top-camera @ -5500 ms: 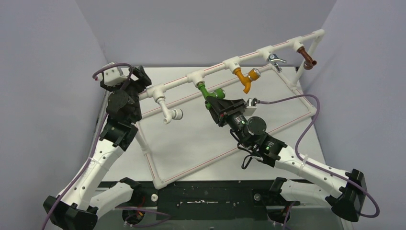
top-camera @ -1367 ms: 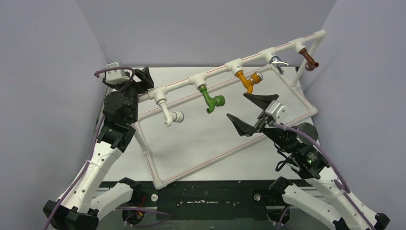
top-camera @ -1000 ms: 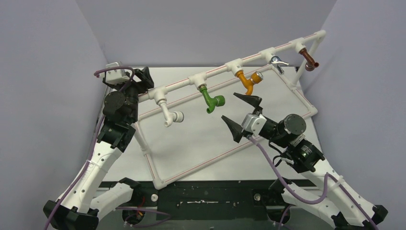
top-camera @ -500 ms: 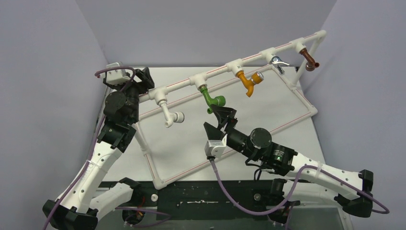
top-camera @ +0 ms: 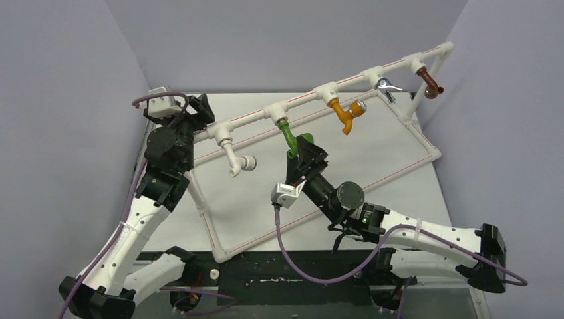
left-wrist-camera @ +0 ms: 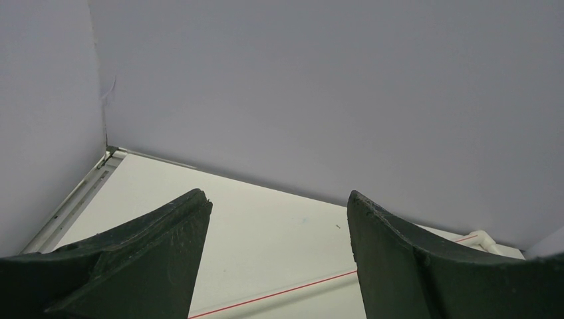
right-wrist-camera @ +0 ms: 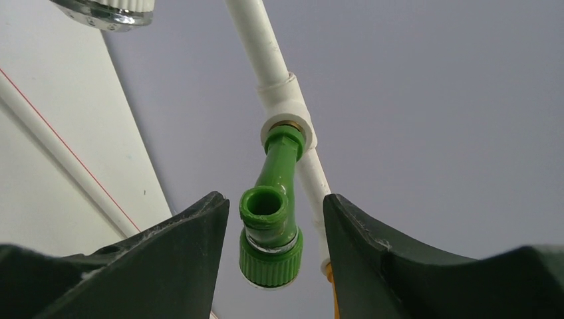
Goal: Install the water faucets
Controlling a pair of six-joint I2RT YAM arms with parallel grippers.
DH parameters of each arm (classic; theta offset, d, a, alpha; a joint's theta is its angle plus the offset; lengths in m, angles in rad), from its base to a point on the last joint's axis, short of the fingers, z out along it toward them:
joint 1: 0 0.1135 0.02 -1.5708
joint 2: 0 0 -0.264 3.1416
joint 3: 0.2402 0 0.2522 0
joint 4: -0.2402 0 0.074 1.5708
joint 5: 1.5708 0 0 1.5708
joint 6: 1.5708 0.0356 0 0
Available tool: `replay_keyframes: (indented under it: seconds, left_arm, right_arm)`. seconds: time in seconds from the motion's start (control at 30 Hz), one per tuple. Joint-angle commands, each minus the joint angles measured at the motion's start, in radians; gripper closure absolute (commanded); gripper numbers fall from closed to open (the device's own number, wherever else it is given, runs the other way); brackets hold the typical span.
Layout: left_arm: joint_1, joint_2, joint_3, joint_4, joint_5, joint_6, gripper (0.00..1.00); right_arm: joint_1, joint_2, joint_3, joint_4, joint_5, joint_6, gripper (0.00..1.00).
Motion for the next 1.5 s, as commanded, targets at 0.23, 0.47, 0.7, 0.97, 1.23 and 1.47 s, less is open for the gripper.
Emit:
replay_keyframes:
  seconds: [0.23,0.47,0.7,0.97,1.23,1.47]
  left_arm:
    - [-0.045,0.038,-0.072,-0.312,0.073,0.01,0.27]
    - [-0.045,0.041,-0.072,-0.313,0.07,0.01,0.27]
    - [-0.045,0.038,-0.071,-0.312,0.071,0.011,0.27]
    - [-0.045,0.024,-0.071,-0.312,0.071,0.01,0.24]
    - [-0.057,0.011,-0.069,-0.315,0.054,0.014,0.24]
    - [-0.066,0.004,-0.069,-0.314,0.046,0.016,0.22]
  right_arm:
    - [-0.081,0.027,-0.006,0.169,0.01,0.054,0.6]
    - [-0.104,0.047,0.002,0.174,-0.034,0.135,0.86]
    - [-0.102,0.055,0.007,0.197,-0.048,0.274,1.0]
    - [-0.1,0.063,0.005,0.323,-0.003,0.621,1.0]
    - [-0.098,0.106,0.044,0.39,0.075,0.895,1.0]
    - [-0.099,0.118,0.054,0.455,0.179,1.181,1.0]
